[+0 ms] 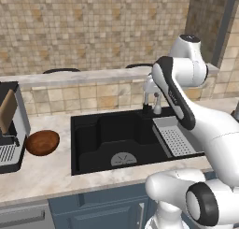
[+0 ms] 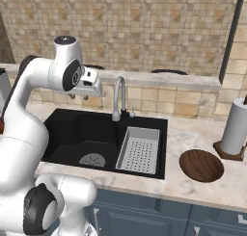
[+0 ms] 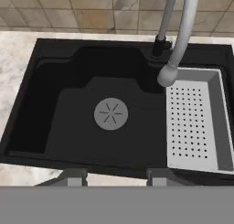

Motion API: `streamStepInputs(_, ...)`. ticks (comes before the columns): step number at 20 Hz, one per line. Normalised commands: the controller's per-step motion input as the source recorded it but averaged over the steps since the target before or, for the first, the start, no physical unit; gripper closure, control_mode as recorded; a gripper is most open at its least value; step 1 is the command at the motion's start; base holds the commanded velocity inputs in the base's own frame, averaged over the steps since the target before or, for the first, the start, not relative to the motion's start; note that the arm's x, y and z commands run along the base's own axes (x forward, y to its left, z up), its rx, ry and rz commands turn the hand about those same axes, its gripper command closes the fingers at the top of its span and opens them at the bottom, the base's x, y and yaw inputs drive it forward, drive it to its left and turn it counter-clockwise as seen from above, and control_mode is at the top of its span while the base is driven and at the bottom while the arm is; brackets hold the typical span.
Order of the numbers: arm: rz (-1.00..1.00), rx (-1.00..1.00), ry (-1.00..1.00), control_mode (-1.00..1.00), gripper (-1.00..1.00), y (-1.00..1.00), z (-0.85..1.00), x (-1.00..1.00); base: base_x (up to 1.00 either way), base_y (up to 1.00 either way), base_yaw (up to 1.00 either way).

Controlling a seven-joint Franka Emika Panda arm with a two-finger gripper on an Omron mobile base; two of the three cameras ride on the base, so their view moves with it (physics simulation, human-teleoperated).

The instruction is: Rinse each bowl for a few seconds and place them down in the sink or on the counter.

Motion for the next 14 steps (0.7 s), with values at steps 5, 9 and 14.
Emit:
streamStepInputs(5, -0.02, 0.02, 0.10, -1.00, -1.00, -0.08, -0.02, 0.00, 0.00, 0.00, 0.00)
streamStepInputs(9, -0.15, 0.03, 0.12, -1.00, -1.00, -0.06, -0.15, -0.09, 0.00, 0.00, 0.00)
streamStepInputs(14, -0.38, 0.34, 0.26, -1.00, -1.00, -0.58, 0.03, -0.05, 0.00, 0.00, 0.00)
